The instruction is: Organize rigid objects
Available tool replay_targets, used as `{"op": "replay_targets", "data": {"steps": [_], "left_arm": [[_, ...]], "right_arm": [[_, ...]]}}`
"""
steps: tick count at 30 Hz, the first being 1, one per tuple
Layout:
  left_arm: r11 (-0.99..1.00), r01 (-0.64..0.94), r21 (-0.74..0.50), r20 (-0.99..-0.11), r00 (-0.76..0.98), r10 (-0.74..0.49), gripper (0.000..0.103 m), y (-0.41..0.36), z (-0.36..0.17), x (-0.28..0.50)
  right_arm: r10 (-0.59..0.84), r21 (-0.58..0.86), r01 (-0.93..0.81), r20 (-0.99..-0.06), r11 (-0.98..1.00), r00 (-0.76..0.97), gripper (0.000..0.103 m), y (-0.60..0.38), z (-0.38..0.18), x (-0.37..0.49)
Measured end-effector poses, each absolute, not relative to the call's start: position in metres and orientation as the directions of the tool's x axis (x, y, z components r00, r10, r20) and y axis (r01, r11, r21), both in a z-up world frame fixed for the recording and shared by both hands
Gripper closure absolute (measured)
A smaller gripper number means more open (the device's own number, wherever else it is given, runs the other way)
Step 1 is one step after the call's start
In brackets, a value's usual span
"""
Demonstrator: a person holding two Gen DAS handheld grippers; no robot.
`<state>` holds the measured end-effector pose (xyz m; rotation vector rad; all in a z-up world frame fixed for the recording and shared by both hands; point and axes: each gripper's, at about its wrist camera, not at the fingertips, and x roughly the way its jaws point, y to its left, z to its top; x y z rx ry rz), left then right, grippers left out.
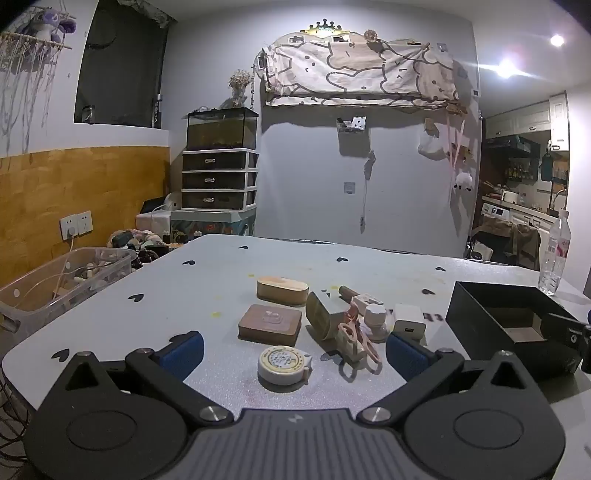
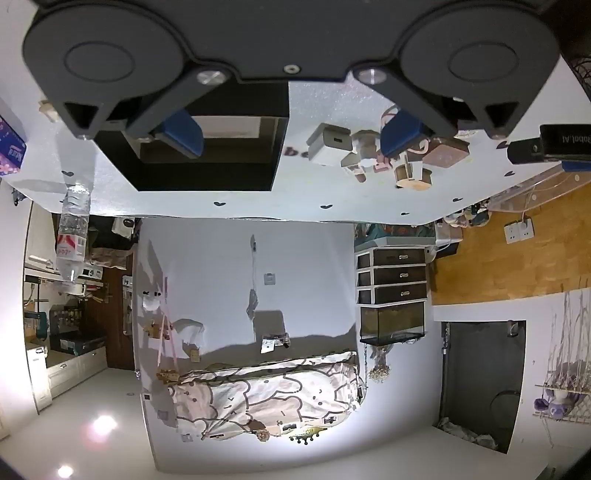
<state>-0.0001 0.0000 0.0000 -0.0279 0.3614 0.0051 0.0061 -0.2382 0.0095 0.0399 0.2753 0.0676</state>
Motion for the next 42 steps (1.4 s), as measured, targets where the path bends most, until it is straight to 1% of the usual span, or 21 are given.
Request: {"op": "replay_targets", "data": {"steps": [42], "left_arm": [[1.000, -0.002, -0.014, -0.356, 0.934, -0.003, 0.000, -0.0031, -0.0005, 0.0002]], "right_arm": [[0.065, 0.046, -0.054, -0.273, 0.997, 0.960, 0.000, -0.2382, 0.0102, 0.0078]]}}
